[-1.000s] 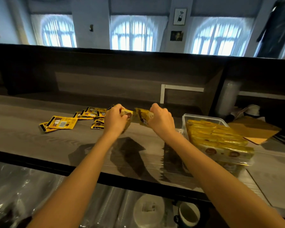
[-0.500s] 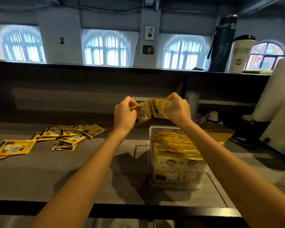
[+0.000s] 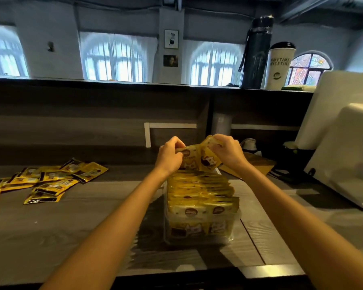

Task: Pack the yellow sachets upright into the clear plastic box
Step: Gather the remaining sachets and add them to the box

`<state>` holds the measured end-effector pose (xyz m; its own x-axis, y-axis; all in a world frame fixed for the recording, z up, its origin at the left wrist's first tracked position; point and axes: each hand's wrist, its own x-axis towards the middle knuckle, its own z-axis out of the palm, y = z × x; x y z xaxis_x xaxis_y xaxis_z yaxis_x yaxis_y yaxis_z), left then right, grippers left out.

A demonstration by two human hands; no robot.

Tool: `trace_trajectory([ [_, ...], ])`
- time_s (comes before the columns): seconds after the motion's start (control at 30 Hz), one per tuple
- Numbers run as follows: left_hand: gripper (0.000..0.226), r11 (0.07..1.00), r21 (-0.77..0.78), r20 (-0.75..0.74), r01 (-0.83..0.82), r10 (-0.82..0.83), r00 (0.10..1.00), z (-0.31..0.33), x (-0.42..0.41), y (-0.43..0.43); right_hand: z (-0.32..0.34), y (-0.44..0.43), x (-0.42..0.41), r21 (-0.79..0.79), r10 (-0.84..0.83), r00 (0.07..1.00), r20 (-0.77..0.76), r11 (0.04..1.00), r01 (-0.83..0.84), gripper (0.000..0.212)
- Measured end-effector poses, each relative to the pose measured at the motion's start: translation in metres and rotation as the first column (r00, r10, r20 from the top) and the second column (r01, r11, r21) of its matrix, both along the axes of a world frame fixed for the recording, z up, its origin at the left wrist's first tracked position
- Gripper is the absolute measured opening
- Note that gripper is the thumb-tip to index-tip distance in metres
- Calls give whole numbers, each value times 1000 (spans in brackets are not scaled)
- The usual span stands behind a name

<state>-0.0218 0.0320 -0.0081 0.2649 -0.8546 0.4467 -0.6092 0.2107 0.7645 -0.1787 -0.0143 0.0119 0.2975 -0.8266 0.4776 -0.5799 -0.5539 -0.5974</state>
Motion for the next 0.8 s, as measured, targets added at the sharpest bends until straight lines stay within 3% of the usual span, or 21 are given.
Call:
trace_trajectory([
  [0.2,24,956,273,53,105,-124,991,-5,12,-5,-4,-7,3,122,154,967,-203,984,-131,26],
  [0.47,29,890,445,179,94,-192,965,-13,20,-2,-8,-9,10,378,346,829,-439,908,-180,32],
  [0.63,32,844,529,275,88,-269,923,-12,25,-3,-13,-9,10,464,397,806,-438,869,-175,24],
  [0.8,21,812,577,253,84,-276,927,-12,26,-6,-10,-10,9,589,430,832,-350,792,-161,35],
])
